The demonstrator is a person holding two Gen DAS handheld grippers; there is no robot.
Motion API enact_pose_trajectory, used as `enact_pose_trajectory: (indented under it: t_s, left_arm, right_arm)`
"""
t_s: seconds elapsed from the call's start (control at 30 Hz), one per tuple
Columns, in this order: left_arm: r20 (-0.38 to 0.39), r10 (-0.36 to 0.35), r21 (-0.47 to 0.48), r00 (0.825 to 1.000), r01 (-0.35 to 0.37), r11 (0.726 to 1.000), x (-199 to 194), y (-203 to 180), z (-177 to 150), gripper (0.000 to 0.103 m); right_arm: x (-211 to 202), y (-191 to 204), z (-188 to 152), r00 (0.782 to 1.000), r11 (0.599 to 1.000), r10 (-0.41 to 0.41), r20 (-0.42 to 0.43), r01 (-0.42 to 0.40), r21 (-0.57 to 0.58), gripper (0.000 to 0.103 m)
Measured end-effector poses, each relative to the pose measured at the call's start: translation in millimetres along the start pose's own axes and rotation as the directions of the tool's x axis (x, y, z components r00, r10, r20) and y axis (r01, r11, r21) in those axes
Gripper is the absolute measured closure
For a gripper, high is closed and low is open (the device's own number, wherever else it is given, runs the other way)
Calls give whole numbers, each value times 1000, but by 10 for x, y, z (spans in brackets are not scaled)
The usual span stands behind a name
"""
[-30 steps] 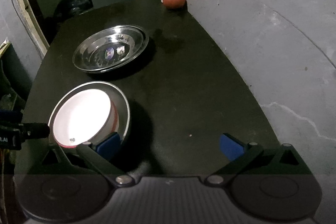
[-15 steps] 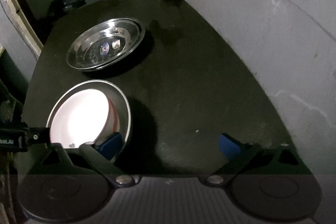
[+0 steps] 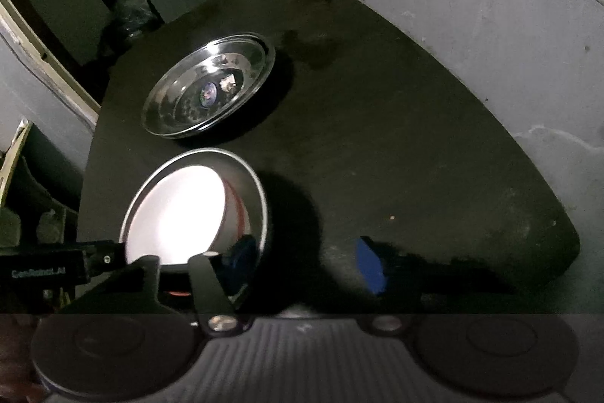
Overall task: Organize plates and bowls
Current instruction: 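Close both grippers on the rim of the steel bowl holding the white bowls, then lift the steel bowl with both grippers and carry it over the labeled steel plate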
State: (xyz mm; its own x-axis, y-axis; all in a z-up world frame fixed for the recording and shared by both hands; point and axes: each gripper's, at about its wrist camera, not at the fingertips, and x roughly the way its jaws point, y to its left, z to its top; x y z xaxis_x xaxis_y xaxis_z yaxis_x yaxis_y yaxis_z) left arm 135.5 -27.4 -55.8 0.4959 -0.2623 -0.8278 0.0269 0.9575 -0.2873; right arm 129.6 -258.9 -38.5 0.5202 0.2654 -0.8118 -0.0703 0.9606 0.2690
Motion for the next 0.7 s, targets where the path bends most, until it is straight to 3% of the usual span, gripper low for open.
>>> enact_pose_trajectory:
  t_s: [0.1,0.23,0.3,0.63,0.7]
  left_arm:
    - [-2,-38,-2,999,38,999,7,-9,14,74]
    - [-5,-68,1,998,68,998,14,-25,27,83]
    - [-5,-79,4,997,79,997,13,-27,28,88]
    - [7,-82,23,997,82,996,20,-19,41,89]
    - [12,-78,36,997,77,996,21,-34,40,89]
  right_arm:
    - [-2,17,7,1000,1000,22,0,-22,0,56]
    - [-14,42,5,998,998,65,1,-65,-1,76]
    - [-12,72,11,997,997,74,1,-74,-10,80]
    - [26,81,33,995,995,95,-1,-95,7,82]
    - [24,85,32,995,995,98,-1,-98,4,88]
